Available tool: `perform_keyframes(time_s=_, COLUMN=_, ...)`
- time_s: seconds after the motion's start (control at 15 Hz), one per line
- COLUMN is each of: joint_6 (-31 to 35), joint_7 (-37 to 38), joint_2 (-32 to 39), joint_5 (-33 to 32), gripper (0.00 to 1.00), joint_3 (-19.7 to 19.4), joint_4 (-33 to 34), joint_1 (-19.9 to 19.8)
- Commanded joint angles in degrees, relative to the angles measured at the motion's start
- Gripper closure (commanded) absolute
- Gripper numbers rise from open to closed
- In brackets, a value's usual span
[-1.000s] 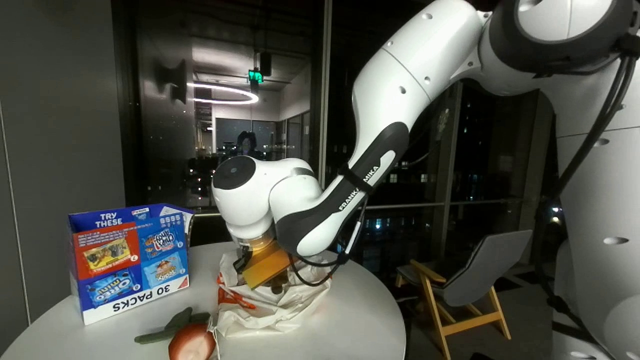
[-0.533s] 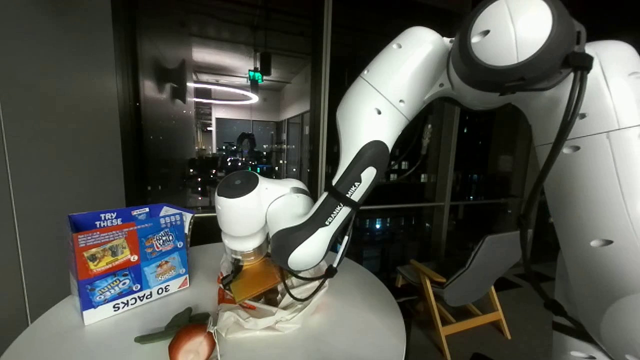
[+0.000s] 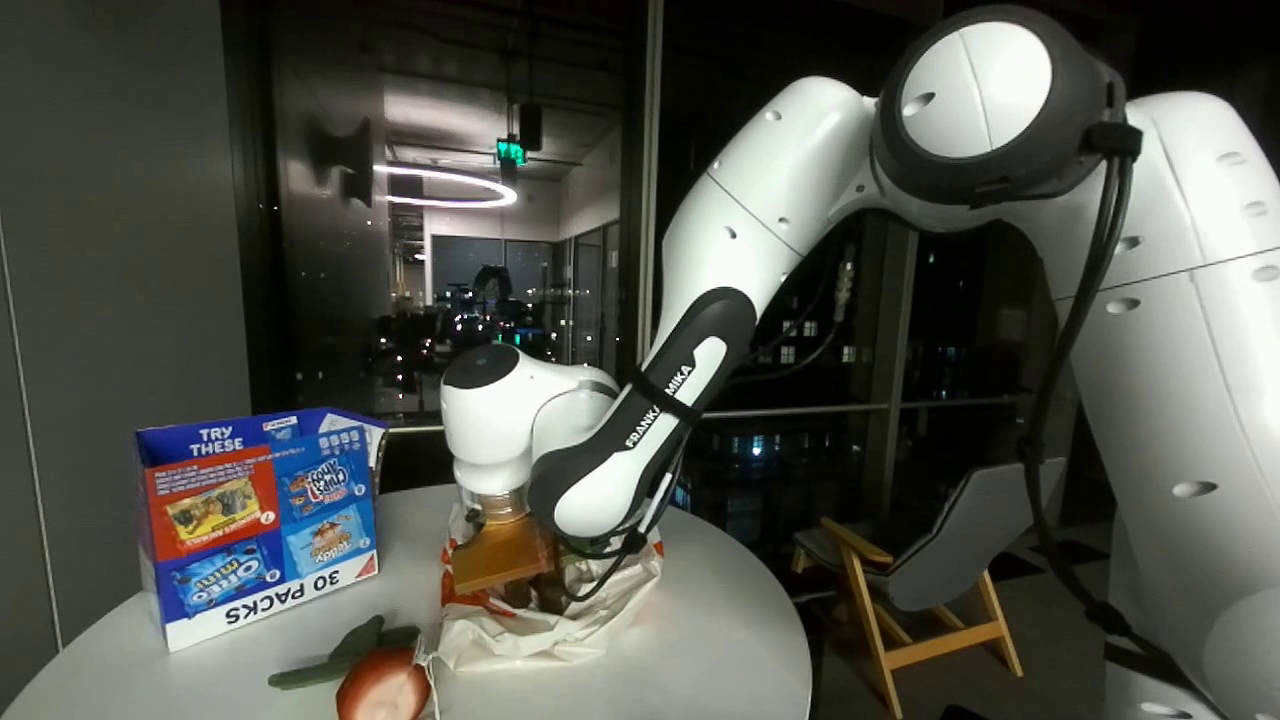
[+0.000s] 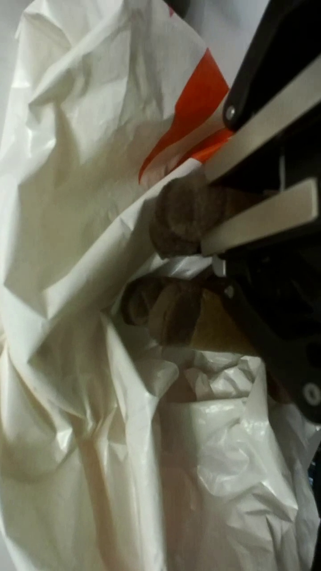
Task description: Put the eraser, moose and radish in the plastic bag then pull up the plastic.
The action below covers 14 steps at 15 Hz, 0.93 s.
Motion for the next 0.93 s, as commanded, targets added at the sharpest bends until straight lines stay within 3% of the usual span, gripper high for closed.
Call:
perform_keyframes(time_s=0.0, joint_6=0.3, joint_7=4.0, joint_2=-1.9, joint_5=-1.9, gripper=0.56, joint_3=-1.3, joint_4=0.4, joint_1=2.3)
perform_keyframes(time_s=0.07, joint_6=0.6, joint_7=4.2, joint_2=-2.3, joint_5=-1.5, gripper=0.55, joint_3=-1.0, joint_4=0.2, joint_1=2.4)
perform_keyframes(time_s=0.33, joint_6=2.1, joint_7=1.4, joint_2=-4.0, joint_5=0.0, gripper=0.26, joint_3=0.6, joint_4=-1.0, joint_1=2.8)
perform_keyframes(time_s=0.53, joint_6=6.5, joint_7=-6.8, joint_2=-6.0, joint_5=5.3, gripper=0.04, joint_3=3.7, joint_4=-3.8, joint_1=1.7)
perform_keyframes(time_s=0.87, joint_6=14.1, joint_7=-22.8, joint_2=-6.8, joint_5=18.1, gripper=0.00, joint_3=8.5, joint_4=-7.6, joint_1=3.1)
